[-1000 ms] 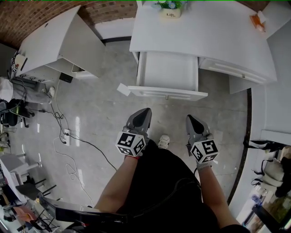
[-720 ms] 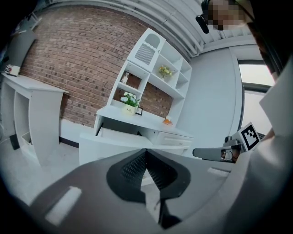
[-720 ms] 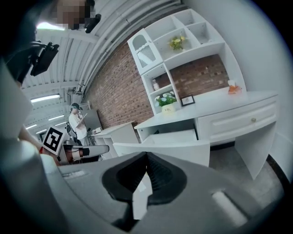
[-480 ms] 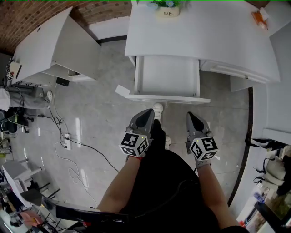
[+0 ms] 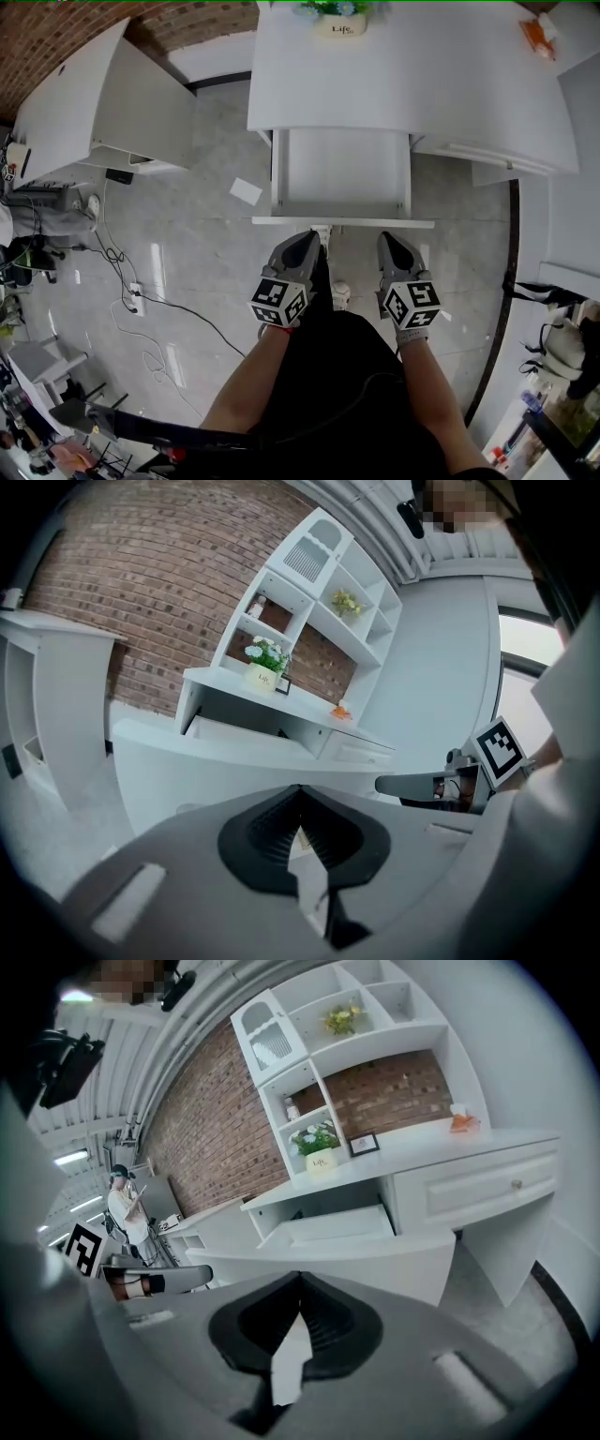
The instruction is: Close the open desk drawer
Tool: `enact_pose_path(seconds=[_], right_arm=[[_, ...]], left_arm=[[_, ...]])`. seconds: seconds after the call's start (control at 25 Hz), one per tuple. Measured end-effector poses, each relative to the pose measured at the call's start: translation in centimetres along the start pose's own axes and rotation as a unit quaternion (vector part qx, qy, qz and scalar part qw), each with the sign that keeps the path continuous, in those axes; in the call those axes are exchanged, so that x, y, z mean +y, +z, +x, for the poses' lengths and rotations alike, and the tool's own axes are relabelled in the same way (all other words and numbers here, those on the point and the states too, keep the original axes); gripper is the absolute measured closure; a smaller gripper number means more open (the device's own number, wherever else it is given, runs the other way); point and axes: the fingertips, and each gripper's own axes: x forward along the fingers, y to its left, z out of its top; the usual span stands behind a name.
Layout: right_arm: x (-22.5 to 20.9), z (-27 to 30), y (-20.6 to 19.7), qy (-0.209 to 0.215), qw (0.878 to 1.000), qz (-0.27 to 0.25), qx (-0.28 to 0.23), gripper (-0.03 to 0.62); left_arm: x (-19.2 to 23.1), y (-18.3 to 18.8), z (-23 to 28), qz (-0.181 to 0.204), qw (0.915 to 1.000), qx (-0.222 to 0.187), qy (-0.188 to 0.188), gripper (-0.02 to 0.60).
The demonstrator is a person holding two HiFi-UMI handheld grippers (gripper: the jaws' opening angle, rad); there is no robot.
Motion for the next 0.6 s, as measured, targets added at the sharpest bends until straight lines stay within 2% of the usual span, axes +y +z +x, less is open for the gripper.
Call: enact_pose_path(seconds=[0.6], right_arm=[[-1.4, 2.8, 1.7, -0.011, 1.0, 0.023, -0.004, 0.592]], left_arm=[[2.0, 1.5, 2.7, -0.008, 0.9997, 0.018, -0.016, 0.58]])
